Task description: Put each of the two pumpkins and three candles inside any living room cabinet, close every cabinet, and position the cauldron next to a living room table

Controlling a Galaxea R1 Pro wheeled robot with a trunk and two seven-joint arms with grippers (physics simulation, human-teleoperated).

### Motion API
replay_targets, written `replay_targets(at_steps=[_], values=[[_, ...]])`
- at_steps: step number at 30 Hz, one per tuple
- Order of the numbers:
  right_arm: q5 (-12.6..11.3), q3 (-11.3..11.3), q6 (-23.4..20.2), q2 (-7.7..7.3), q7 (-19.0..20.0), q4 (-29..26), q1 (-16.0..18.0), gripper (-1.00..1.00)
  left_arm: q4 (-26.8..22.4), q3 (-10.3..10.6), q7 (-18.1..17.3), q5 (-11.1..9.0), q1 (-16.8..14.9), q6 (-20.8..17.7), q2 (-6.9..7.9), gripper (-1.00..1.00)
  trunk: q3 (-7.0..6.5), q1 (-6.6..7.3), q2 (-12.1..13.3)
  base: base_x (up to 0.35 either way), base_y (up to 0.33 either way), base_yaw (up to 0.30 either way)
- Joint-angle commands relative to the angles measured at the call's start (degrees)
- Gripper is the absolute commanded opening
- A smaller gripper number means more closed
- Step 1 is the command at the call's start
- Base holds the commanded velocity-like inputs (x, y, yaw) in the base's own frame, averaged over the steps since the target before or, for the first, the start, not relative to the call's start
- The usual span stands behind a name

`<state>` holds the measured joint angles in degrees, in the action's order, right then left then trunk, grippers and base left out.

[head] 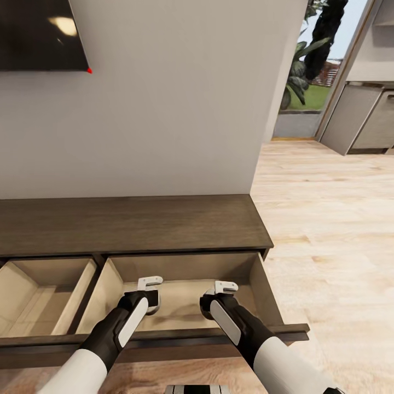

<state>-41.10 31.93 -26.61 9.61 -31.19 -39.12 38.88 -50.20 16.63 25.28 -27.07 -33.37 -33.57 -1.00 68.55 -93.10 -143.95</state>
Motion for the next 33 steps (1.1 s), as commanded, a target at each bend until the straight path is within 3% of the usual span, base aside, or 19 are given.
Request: replay_targets(at_steps=[1,18,19,28,29,33], values=[[-0.47,0.24,-0.11,-0.04,-0.48,-0.08,0.05,-1.00,-0.07,0.16,0.56,-0.61,-0.03,-0.09,0.03,-1.00,0.05,0.01,-0.02,0.000,0.000,0.000],[-0.40,0.24,-0.11,-0.03,-0.52,-0.08,0.05,-1.00,-0.07,0.08,0.56,-0.62,-0.03,-0.09,-0.04,-1.00,0.71,-0.07,-0.06,0.000,0.000,0.000],[-0.39,0.24,-0.11,-0.03,-0.53,-0.11,0.05,1.00,-0.07,0.07,0.56,-0.62,-0.03,-0.09,-0.05,-1.00,0.71,-0.07,-0.06,0.000,0.000,0.000],[-0.47,0.24,-0.11,-0.03,-0.40,-0.16,0.05,1.00,-0.07,0.07,0.56,-0.62,-0.03,-0.09,0.00,-1.00,0.71,-0.07,-0.06,0.000,0.000,0.000],[-0.47,0.24,-0.11,-0.03,-0.39,-0.16,0.05,1.00,-0.07,0.07,0.56,-0.62,-0.03,-0.09,0.01,1.00,0.71,-0.07,-0.06,0.000,0.000,0.000],[-0.47,0.24,-0.11,-0.03,-0.37,-0.17,0.05,1.00,-0.07,0.07,0.56,-0.61,-0.03,-0.09,0.01,1.00,0.71,-0.07,-0.06,0.000,0.000,0.000]])
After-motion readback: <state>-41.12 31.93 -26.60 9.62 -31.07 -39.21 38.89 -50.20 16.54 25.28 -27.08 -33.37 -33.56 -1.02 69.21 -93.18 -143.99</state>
